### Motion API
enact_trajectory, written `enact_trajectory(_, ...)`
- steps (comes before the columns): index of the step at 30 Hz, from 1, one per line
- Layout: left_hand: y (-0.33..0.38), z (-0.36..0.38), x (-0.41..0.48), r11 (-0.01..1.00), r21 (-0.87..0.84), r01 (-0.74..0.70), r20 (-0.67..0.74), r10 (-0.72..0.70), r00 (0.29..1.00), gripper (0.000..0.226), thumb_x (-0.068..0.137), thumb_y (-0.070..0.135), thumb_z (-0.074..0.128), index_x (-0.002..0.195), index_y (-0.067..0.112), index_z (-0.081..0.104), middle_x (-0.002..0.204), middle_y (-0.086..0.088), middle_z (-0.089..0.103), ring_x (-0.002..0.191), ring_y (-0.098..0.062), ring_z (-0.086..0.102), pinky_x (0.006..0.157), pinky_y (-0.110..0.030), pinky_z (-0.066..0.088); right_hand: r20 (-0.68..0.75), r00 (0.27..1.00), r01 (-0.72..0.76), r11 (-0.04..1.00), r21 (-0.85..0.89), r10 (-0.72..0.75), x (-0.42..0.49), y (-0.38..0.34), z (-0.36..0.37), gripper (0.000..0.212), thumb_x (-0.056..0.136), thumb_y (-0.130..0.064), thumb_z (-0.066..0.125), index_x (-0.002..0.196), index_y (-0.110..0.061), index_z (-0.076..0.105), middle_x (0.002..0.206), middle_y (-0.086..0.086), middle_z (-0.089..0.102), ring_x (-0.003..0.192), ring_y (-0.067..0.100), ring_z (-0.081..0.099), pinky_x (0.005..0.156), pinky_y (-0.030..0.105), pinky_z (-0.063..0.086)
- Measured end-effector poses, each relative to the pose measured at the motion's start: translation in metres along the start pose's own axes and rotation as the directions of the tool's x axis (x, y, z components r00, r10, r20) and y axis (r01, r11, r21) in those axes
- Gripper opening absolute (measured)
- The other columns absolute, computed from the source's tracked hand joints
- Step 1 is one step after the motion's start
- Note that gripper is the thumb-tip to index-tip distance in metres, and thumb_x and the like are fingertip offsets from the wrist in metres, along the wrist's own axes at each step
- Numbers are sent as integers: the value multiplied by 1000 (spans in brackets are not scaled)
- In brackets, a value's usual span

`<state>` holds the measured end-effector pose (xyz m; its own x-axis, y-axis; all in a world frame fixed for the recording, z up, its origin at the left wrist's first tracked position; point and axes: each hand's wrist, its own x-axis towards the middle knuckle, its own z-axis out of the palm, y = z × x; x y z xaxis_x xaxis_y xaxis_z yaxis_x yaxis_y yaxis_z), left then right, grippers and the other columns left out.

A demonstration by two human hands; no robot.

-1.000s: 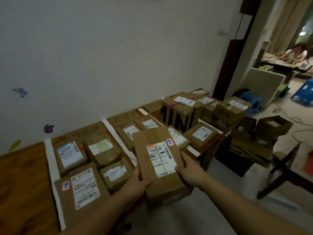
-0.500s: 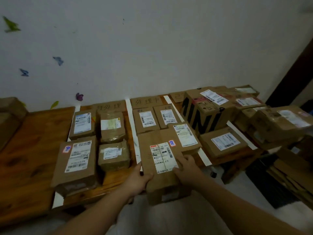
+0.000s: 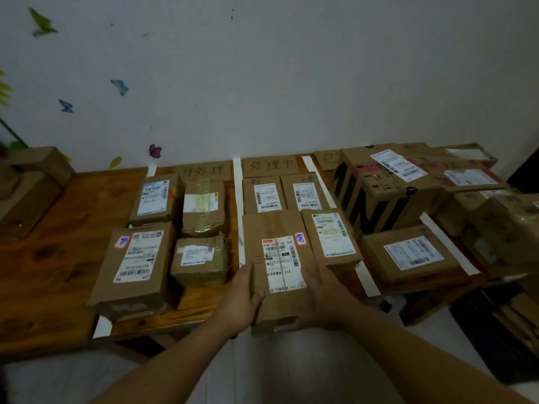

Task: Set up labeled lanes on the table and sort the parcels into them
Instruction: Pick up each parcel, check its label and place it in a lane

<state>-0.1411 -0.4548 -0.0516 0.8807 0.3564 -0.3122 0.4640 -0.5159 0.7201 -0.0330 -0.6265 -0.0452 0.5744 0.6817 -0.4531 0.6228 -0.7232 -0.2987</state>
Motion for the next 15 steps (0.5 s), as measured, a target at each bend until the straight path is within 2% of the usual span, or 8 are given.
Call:
enact_trajectory(2,-7,-5,10,935,351,-49,19,45,999,68,98,41,40,151,25,1,160,0,-4,145,-21,12,116,-32,15,-39,999,6,996,-90,-10,5,0,-2,113,77,-67,60,152,-16,-7,160,9,-12,147,28,-11,119,45,2)
enact_trajectory(4,-11,-13,21,872,488,-42,64,13,998,68,97,50,33,151,28,-3,159,1,-12,146,-22,-5,118,-38,6,-81,996,18,992,-127,-28,11,-3,-5,105,81,-65,57,153,-14,0,161,7,-4,148,26,-5,118,43,1)
enact_trajectory(7,-8,-24,32,835,549,-45,120,-25,992,69,96,54,32,151,30,-2,159,0,-12,146,-24,-10,117,-43,6,-82,997,-2,994,-111,-8,15,-7,-8,101,83,-63,56,153,-15,3,161,7,0,148,25,-2,118,42,2)
enact_trajectory(9,-3,-34,31,837,546,-44,120,-26,992,70,95,55,34,151,31,1,159,0,-12,146,-23,-10,117,-43,6,-57,998,-2,990,-139,-6,18,-12,-13,102,80,-69,53,153,-16,4,161,7,0,148,26,-2,118,43,2)
enact_trajectory(12,-1,-62,25,886,464,-7,50,-19,999,69,94,55,37,151,32,6,159,1,-8,146,-21,-7,117,-43,6,-137,990,7,994,-110,-23,27,-32,-32,97,80,-74,45,153,-22,8,161,2,2,147,25,2,118,44,5)
enact_trajectory(15,-7,-114,11,869,494,9,-52,19,998,68,94,54,38,151,30,10,160,0,-1,147,-22,-5,118,-41,7,-246,967,47,997,-60,-61,40,-76,-55,89,81,-74,43,151,-25,18,160,2,13,146,24,12,117,43,13)
